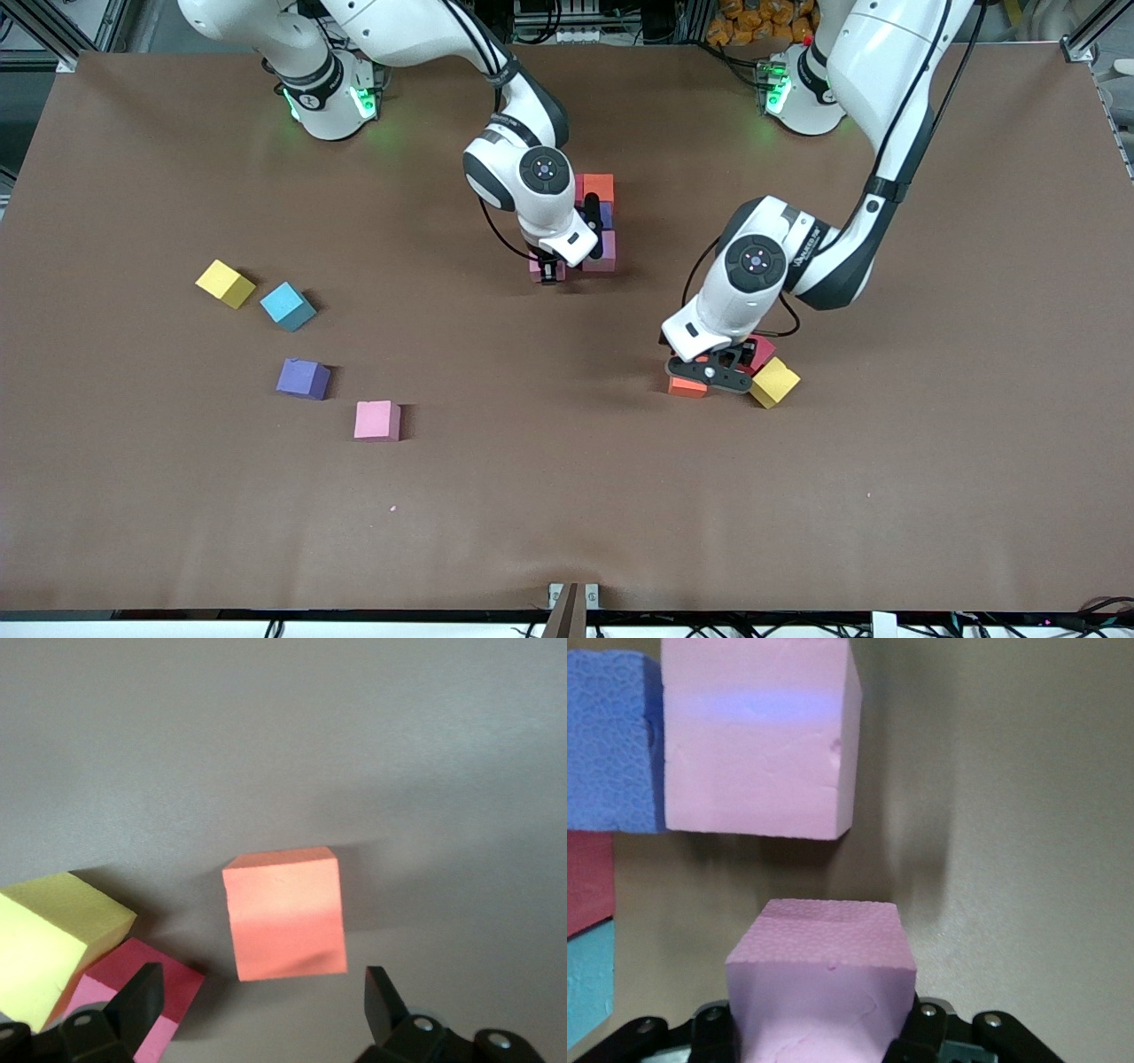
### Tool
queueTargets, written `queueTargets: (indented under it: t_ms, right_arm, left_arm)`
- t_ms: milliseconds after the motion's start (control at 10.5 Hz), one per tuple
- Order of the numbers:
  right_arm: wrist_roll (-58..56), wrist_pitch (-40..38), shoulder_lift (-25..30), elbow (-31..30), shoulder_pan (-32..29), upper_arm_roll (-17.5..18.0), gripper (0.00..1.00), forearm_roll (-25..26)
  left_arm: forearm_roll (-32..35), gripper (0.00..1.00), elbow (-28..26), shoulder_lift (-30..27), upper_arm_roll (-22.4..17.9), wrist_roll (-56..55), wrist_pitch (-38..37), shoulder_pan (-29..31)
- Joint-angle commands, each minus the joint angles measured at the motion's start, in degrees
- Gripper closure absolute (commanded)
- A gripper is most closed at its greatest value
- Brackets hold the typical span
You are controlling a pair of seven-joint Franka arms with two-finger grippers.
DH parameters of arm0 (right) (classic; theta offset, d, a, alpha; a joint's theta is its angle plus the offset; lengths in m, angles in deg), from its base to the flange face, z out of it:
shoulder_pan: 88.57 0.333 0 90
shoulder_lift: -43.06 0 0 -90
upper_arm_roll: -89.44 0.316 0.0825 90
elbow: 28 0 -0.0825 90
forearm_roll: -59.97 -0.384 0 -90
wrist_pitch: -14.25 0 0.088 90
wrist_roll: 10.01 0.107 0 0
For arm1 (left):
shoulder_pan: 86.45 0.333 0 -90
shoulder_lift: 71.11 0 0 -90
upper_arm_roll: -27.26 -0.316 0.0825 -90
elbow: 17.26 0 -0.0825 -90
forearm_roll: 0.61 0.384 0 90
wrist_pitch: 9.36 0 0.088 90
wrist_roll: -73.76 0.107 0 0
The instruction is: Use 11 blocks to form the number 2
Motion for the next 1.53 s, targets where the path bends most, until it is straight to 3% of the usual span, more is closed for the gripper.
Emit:
queueTargets:
  t_ms: [0, 191, 861, 1148, 1435]
  right_arm:
    - [3.17, 0.22, -1.22, 1.2, 2.04, -0.31, 0.53, 0.89]
    - [4.49, 0.75, -1.49, 1.2, 2.92, -0.31, 0.53, 0.89]
    - [5.11, 1.72, -2.28, 2.08, 2.92, -0.31, 0.52, 0.81]
    - [5.64, 1.72, -2.37, 2.26, 3.19, -0.31, 0.51, 0.72]
    - [5.64, 1.72, -2.37, 2.26, 3.19, -0.31, 0.48, 0.54]
  left_arm:
    - [-3.17, 0.0, 2.37, 2.46, -0.44, 0.68, -0.77, -0.47]
    - [-6.43, 0.0, 2.46, 3.34, -0.53, 0.33, -0.5, -0.65]
    - [-6.09, 0.01, 2.46, 6.95, -1.85, 0.85, 5.03, -1.0]
    - [-6.0, 0.2, 2.55, 7.13, -1.85, 0.94, 5.12, -1.26]
    - [-5.91, 0.33, 3.51, 7.56, -1.85, 0.42, 5.12, -1.79]
